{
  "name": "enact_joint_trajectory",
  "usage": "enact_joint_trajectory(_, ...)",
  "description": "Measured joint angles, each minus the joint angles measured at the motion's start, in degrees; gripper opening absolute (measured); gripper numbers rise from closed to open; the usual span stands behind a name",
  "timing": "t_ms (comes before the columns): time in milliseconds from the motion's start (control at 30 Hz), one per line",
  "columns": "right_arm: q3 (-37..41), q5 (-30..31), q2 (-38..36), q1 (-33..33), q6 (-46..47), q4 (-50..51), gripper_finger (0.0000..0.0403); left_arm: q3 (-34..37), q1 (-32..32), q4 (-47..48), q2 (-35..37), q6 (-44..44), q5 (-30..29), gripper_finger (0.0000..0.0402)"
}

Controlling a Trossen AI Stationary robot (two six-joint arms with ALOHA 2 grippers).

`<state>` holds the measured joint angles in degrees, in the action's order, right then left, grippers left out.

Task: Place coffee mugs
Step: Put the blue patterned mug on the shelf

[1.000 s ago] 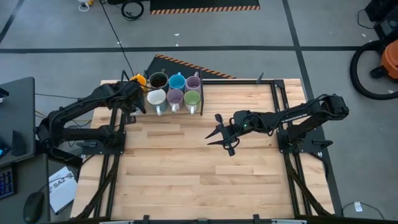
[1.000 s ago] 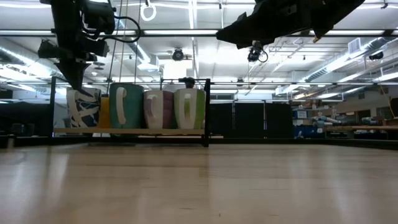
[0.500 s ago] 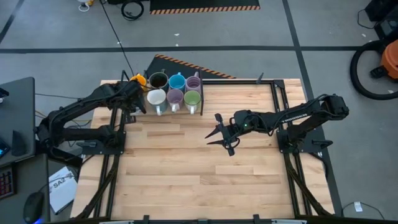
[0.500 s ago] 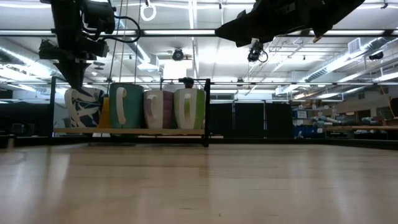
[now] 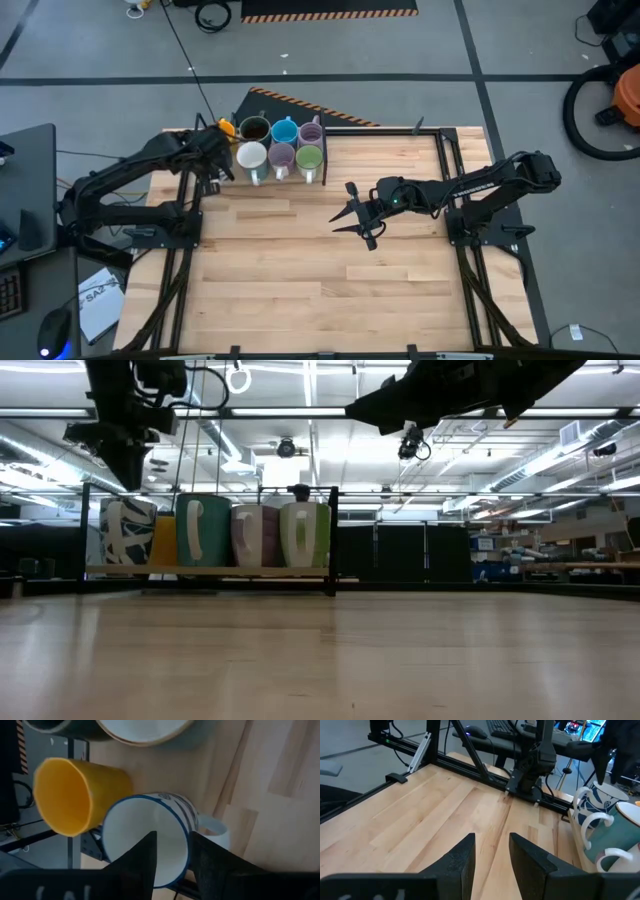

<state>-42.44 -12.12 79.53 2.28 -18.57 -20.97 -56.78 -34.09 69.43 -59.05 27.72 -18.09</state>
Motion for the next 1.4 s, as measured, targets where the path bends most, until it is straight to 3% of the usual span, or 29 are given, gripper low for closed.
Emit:
enact_joint_trajectory(233,0.00,-0.01,0.00,0.00,0.00,0.00,0.0125,-3.30,0.16,1.23,0.00,-3.45,0.25,0.0119)
enact_joint_trajectory(567,0.00,0.00,0.00,0.00,0.00,-0.87,0.0125,-4.58,0.57,1.87,-2.46,-28.82,0.19,0.0119)
enact_joint_trajectory(733,0.00,0.00,0.00,-0.02,0.37,-0.85,0.0125,-4.58,2.11,4.84,-2.97,-27.66,8.18,0.0119)
enact_joint_trajectory(1000,0.00,0.00,0.00,-0.26,0.39,-0.88,0.0125,-3.63,6.74,15.41,-2.93,-38.58,4.13,0.0119)
enact_joint_trajectory(1400,0.00,0.00,0.00,0.33,0.44,-1.20,0.0125,3.77,6.73,13.76,-2.93,-27.04,-3.54,0.0119)
